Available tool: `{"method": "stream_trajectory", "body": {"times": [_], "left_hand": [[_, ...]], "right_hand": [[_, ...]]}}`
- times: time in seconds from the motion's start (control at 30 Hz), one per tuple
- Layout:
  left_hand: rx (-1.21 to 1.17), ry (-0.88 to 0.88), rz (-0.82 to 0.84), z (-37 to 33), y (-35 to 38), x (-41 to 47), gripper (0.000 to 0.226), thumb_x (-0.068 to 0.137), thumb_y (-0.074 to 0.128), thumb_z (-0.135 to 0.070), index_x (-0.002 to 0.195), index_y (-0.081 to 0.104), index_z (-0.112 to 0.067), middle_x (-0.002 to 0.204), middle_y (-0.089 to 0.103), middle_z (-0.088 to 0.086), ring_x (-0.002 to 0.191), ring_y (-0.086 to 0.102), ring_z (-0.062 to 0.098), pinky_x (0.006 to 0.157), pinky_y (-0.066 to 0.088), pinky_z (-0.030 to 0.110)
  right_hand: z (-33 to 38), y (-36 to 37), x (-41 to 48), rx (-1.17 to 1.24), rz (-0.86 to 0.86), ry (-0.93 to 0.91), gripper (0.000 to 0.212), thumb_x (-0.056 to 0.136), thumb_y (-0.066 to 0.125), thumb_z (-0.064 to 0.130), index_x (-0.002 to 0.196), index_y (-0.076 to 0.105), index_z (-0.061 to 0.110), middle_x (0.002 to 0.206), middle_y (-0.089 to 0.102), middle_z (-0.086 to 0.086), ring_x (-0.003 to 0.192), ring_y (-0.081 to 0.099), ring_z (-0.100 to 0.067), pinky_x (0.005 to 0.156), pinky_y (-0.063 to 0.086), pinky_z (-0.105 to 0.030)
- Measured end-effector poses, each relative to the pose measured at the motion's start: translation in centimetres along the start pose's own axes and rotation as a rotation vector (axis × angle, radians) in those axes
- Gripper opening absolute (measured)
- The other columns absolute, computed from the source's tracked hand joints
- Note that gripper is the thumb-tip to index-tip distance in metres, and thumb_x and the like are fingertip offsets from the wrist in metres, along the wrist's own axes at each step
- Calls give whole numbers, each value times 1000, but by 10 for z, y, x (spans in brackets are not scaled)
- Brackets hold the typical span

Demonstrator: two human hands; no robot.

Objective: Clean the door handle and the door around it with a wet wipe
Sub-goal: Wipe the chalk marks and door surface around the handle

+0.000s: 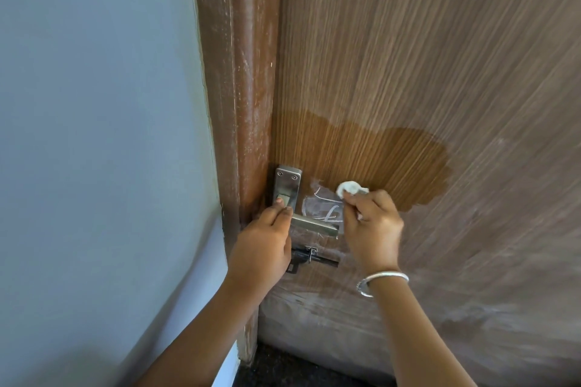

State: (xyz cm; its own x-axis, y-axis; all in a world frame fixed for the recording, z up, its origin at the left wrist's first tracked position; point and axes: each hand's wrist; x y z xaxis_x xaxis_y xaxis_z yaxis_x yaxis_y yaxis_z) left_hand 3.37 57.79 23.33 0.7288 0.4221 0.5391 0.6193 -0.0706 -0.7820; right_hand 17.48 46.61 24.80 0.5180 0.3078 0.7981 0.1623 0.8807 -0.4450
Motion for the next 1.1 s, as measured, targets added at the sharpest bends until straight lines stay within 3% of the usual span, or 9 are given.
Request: {"method": "stream_trajectory", "body": {"times": [0.17,0.27,0.43,0.57,0.67,0.83,0.97,1.1], "left_hand": [[3,-1,5,2,0,1,43,62,82,-1,103,70,-3,107,70,14,78,71,27,64,58,34],[-9,-3,14,2,1,2,46,60,82,0,104,70,-2,107,70,14,80,71,27,64,58,33],[-41,0,7,6,0,2,43,65,79,0,107,68,-3,110,69,14,84,71,29,70,57,35],[-52,6,-4,5,-1,0,43,65,79,-1,107,68,-3,110,69,13,84,71,27,68,57,35],[-53,5,-7,5,-2,1,43,65,79,0,107,68,-2,110,69,14,86,71,27,67,57,35],[-39,4,-8,3,-1,0,43,64,79,1,105,69,-1,109,69,15,85,71,27,66,58,34],[-24,-3,-4,2,1,0,43,65,80,-2,106,69,-1,109,69,16,82,71,29,64,58,37],[-12,11,-11,3,2,0,42,65,80,-3,106,68,-1,109,69,15,82,71,28,65,58,35]], "right_hand": [[45,29,21,-22,204,-86,15,62,73,-10,73,74,1,61,58,-11,53,58,-26,52,50,-22],[53,35,22,-117,234,-103,15,58,75,-11,64,71,2,54,54,-10,47,53,-26,43,45,-20],[42,24,17,-183,297,-123,16,58,74,-11,64,71,3,55,55,-10,47,53,-25,43,48,-24],[20,0,8,-202,255,-19,13,63,77,-5,70,74,5,59,57,-9,49,56,-25,45,51,-25],[-3,-21,4,-167,117,97,15,64,79,-1,75,76,9,63,59,-7,51,58,-25,54,43,-19],[-30,-41,-7,-59,-114,252,10,65,74,3,75,75,7,71,62,-11,64,61,-20,69,37,2],[-31,-35,-15,-27,-182,256,10,67,73,-2,76,74,3,70,59,-10,66,58,-18,72,38,2],[-18,-21,-13,-60,-37,115,16,65,77,-7,78,75,3,66,63,-11,61,62,-20,63,44,-10]]}}
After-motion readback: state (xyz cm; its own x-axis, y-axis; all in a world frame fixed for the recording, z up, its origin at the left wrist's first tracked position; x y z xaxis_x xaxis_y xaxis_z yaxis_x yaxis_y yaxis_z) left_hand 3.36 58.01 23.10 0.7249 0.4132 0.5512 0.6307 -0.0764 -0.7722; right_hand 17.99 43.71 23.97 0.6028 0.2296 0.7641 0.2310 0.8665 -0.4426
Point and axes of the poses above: each hand's wrist, its own x-axis towards the middle knuckle, its own y-axis out of the palm, z = x × y
